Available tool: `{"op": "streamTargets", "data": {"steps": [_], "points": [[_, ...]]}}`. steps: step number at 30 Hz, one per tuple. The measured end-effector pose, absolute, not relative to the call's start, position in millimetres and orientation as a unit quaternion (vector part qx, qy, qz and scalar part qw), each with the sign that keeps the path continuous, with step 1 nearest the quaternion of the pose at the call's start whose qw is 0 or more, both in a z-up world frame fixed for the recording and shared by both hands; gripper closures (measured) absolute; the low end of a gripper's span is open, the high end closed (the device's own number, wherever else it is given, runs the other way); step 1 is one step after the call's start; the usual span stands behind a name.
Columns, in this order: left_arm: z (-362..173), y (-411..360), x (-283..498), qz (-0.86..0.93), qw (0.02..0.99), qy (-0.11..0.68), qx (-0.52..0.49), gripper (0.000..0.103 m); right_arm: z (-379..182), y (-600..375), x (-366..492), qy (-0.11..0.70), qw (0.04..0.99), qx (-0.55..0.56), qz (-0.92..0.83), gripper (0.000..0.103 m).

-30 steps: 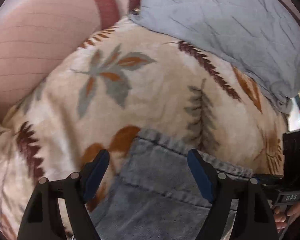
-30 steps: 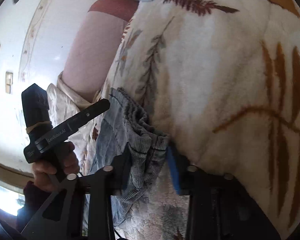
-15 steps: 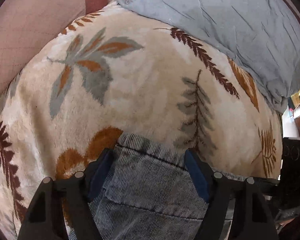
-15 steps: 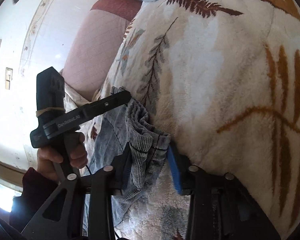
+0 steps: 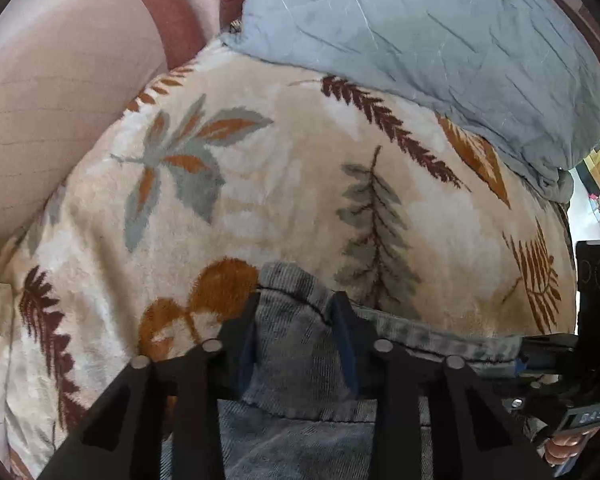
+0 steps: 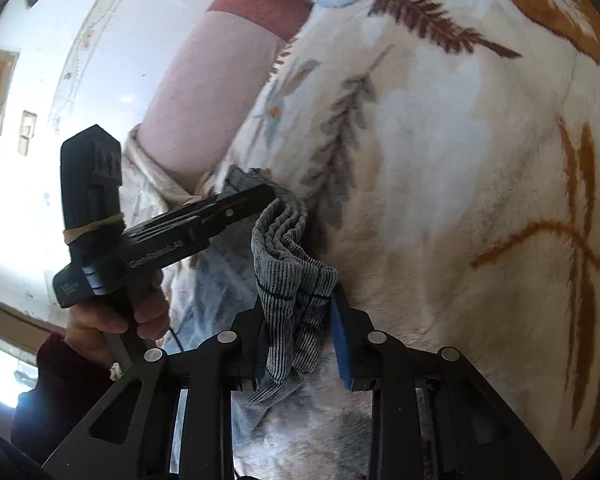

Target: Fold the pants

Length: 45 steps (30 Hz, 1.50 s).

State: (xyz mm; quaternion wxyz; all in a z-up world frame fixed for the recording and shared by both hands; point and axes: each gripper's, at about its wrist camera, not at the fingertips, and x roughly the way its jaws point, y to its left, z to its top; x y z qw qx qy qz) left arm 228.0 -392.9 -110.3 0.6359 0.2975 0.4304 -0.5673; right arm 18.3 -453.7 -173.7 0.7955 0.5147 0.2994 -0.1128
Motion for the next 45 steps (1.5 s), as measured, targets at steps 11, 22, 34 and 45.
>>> {"op": "streamTargets", "data": {"steps": [11,22,34,45], "points": [[-81,-359,242,-0.580,0.661,0.430,0.206,0.077,-126,-421,21,0.272,0.851,0.438,-0.101,0.079],[-53,-248,280,-0.557,0.712,0.418,0.088,0.083,-76,-352,44,0.247,0.911,0.328,-0.041,0.084],[-97,-97,308,-0.469,0.751,0.463,0.036,0.083,-100,-216,98,0.361,0.910,0.189,0.075,0.086],[-95,-23,304,-0.425,0.775,0.468,-0.008,0.075,-129,-184,111,0.450,0.857,0.198,0.151,0.076]]}}
